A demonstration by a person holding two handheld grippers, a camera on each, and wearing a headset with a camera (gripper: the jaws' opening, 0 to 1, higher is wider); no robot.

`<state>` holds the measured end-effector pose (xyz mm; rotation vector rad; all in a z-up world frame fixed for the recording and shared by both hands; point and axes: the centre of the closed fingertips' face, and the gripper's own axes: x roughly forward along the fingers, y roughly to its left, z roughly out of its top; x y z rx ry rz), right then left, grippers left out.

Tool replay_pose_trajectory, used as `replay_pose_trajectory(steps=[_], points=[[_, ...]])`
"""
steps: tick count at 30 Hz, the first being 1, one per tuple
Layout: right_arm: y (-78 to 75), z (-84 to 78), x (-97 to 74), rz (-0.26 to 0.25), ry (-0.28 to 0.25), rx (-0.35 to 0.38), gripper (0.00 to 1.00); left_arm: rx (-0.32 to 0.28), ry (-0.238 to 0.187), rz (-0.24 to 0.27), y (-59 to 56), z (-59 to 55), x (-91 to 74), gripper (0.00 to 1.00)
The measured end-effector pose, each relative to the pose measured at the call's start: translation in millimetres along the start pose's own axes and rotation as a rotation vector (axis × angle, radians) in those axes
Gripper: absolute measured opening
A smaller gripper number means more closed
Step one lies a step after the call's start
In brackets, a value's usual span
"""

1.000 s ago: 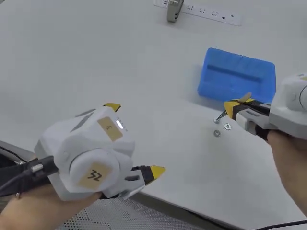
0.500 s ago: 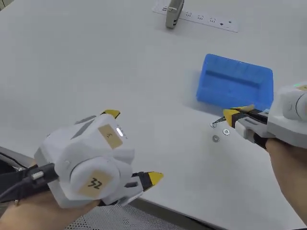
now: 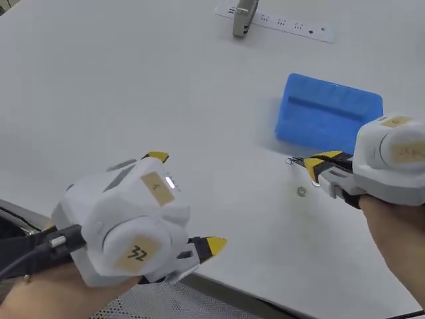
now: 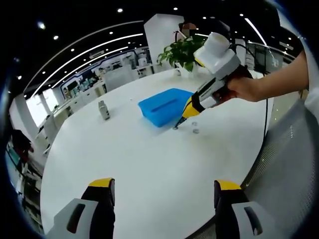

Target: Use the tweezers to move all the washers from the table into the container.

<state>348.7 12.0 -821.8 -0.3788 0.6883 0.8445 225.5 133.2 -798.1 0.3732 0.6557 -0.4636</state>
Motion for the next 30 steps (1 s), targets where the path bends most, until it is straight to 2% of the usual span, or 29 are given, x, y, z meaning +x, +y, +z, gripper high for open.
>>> replay_pose_trajectory(steps=[9,15,25,30], points=[[-2.9,-0.8,-6.1,0.017,0.026,0.038,0.01,0.007,0.004,0.003,0.4,-0.8,0.0,0.82],[-4.6,2.5,-15.0,0.021,0.012,0.056,0.01,0.009,0.005,0.004,0.3,-0.6,-0.2,0.82],[-8.1,28.4,-35.0,0.014,-0.056,0.063,0.01,0.015,0.008,0.004,0.0,-1.1,-0.3,0.81],[-12.8,40.7,-38.3,0.005,-0.089,0.054,0.01,0.015,0.012,0.005,0.5,-2.0,-0.2,0.8]])
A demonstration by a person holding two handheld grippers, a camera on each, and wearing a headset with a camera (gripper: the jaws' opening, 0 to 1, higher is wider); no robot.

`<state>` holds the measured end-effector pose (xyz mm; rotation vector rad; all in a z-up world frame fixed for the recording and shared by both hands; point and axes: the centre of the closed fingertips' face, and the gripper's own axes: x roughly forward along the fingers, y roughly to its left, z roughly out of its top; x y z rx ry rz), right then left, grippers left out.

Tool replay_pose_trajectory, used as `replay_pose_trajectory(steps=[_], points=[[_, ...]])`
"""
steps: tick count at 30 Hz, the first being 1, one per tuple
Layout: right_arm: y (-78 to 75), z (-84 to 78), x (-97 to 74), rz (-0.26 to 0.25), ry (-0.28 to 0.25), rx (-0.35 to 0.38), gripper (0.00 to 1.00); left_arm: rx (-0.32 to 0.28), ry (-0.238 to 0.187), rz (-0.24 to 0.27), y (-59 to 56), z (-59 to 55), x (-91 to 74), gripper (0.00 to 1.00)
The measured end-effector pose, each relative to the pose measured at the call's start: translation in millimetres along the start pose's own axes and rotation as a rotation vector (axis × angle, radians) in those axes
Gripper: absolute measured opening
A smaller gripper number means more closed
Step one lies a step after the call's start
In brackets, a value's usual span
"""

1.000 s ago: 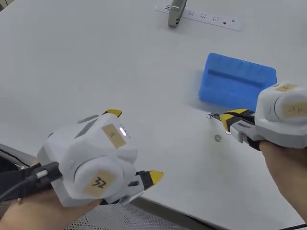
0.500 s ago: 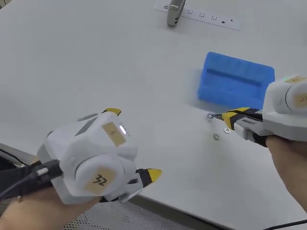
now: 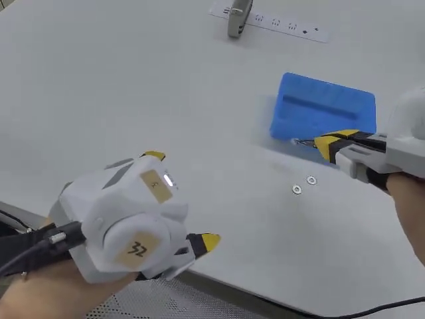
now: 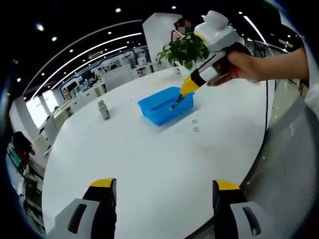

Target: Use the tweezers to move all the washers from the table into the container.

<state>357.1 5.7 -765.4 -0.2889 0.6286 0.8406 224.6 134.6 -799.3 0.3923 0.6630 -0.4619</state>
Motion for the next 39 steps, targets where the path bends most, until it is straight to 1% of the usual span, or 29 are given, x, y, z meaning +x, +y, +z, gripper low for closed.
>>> replay_pose_trajectory(steps=[5,8,11,15,19,20,22,25,27,29,33,35,37,39], points=[[-10.7,7.5,1.3,-0.018,-0.019,0.001,0.01,0.0,0.002,0.0,0.1,-0.4,0.0,0.8],[-23.8,13.6,3.5,-0.034,-0.032,0.007,0.01,0.004,0.006,0.0,0.0,-1.1,0.2,0.79],[-30.0,16.5,8.0,-0.045,-0.032,0.003,0.01,0.005,0.008,-0.001,-0.2,-1.6,0.3,0.79],[-38.9,18.2,15.2,-0.045,-0.028,0.003,0.01,0.004,0.012,-0.002,-0.4,-2.2,0.4,0.79],[-44.3,12.8,23.1,-0.037,-0.004,0.002,0.01,0.003,0.015,-0.001,-0.1,-2.7,0.4,0.78],[-45.4,9.2,28.2,-0.032,0.011,-0.001,0.01,0.003,0.017,-0.002,-0.3,-3.2,0.6,0.78],[-47.4,5.1,32.3,-0.029,0.031,-0.005,0.01,0.006,0.02,-0.002,-0.4,-3.6,0.7,0.78],[-49.1,3.8,34.5,-0.026,0.045,-0.005,0.01,0.004,0.023,-0.003,-0.5,-4.3,0.8,0.78],[-51.5,0.0,39.6,-0.023,0.059,0.001,0.01,0.003,0.026,-0.003,-0.5,-4.7,0.9,0.78],[-52.7,0.2,42.5,-0.022,0.07,0.002,0.01,0.004,0.028,-0.002,-0.3,-5.0,1.0,0.77],[-57.7,-6.7,52.2,-0.024,0.103,-0.014,0.01,0.005,0.035,-0.004,-0.6,-6.5,1.4,0.77],[-58.0,-6.7,54.4,-0.022,0.115,-0.017,0.01,0.006,0.039,-0.004,-0.7,-7.1,1.7,0.77],[-58.2,-6.2,57.2,-0.013,0.132,-0.022,0.01,0.005,0.042,-0.004,-0.7,-7.6,1.9,0.77],[-58.5,-10.5,58.4,-0.003,0.152,-0.02,0.01,0.006,0.047,-0.004,-0.8,-8.3,2.1,0.77]])
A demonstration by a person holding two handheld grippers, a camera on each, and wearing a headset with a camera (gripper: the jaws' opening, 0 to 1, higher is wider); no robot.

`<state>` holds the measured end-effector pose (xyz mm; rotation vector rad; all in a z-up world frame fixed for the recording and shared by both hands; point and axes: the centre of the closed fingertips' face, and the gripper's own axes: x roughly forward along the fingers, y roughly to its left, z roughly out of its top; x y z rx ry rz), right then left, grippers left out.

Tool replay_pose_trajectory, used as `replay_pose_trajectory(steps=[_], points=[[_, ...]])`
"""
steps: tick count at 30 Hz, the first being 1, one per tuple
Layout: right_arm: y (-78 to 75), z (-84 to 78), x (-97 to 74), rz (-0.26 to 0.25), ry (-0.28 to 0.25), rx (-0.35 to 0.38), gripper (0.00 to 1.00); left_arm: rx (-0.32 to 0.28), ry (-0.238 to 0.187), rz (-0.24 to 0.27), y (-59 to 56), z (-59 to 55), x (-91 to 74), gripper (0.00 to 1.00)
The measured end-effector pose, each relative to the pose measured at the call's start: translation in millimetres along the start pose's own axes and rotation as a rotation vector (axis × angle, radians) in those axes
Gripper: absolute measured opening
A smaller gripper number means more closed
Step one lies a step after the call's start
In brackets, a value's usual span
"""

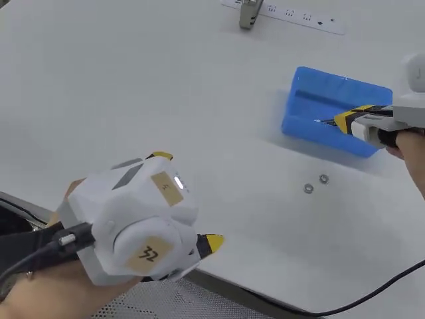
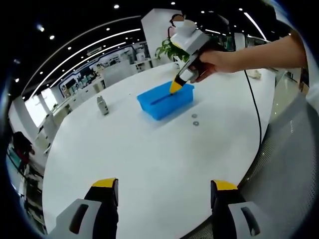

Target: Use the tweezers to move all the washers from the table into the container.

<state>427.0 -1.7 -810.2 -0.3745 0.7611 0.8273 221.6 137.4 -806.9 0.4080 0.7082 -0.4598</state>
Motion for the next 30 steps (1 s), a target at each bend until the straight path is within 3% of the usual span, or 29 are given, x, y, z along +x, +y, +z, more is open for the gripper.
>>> replay_pose_trajectory(steps=[12,15,16,19,24,28,30], points=[[-1.2,-2.7,9.7,0.075,0.139,-0.032,0.01,0.007,0.008,0.003,0.1,-1.2,0.3,0.75],[0.8,-3.4,6.9,0.109,0.227,-0.063,0.01,0.01,0.01,0.002,-0.2,-1.4,0.5,0.75],[-0.4,0.2,8.8,0.112,0.226,-0.063,0.01,0.011,0.011,0.002,-0.1,-1.6,0.6,0.75],[1.4,2.4,8.2,0.136,0.287,-0.089,0.01,0.012,0.014,0.001,-0.3,-2.1,0.7,0.74],[2.2,4.6,10.6,0.171,0.414,-0.143,0.01,0.012,0.017,0.003,0.3,-2.6,0.8,0.73],[4.6,11.1,16.5,0.178,0.455,-0.158,0.01,0.011,0.019,0.005,0.9,-3.1,0.8,0.72],[6.8,12.5,16.2,0.178,0.446,-0.157,0.01,0.011,0.02,0.007,1.3,-3.4,0.7,0.72]])
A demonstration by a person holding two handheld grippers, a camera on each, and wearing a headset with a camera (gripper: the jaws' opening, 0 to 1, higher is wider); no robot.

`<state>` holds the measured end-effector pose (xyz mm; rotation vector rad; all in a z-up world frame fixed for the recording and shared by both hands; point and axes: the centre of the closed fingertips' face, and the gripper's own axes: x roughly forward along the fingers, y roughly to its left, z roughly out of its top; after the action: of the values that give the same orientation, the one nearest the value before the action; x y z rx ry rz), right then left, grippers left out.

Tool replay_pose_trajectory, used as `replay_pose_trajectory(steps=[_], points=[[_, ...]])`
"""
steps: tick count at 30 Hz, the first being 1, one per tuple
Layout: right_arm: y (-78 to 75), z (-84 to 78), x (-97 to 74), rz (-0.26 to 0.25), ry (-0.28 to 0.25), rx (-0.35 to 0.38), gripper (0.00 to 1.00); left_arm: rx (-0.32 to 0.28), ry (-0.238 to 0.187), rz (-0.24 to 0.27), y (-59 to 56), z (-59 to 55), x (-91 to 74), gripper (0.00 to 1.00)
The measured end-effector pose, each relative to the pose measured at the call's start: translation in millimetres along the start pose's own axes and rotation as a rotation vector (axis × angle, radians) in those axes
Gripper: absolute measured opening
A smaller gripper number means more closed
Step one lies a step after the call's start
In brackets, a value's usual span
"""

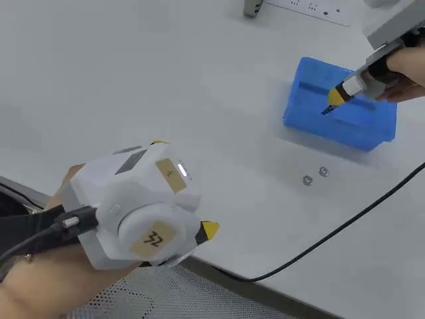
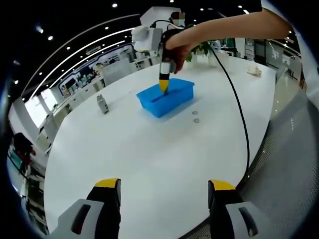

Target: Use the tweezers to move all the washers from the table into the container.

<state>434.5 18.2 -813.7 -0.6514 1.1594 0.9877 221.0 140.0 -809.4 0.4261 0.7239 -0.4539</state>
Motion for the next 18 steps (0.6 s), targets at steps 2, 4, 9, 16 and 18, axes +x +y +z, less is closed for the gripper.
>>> replay_pose_trajectory(steps=[2,4,9,16,18], points=[[0.0,3.1,-0.5,-0.003,-0.009,0.001,0.01,-0.002,0.0,0.001,0.3,0.0,-0.1,0.72],[-1.6,5.7,0.5,-0.014,-0.027,0.013,0.01,-0.003,0.003,0.001,0.3,-0.5,0.0,0.71],[-7.0,17.0,2.4,-0.067,-0.196,0.011,0.02,0.001,0.007,-0.001,-0.4,-1.0,0.4,0.71],[-16.1,24.3,1.4,-0.188,-0.475,0.011,0.02,0.005,0.01,-0.002,-1.0,-1.6,0.6,0.7],[-12.1,22.1,0.2,-0.173,-0.502,0.047,0.02,0.008,0.011,-0.004,-1.6,-1.5,0.6,0.7]])
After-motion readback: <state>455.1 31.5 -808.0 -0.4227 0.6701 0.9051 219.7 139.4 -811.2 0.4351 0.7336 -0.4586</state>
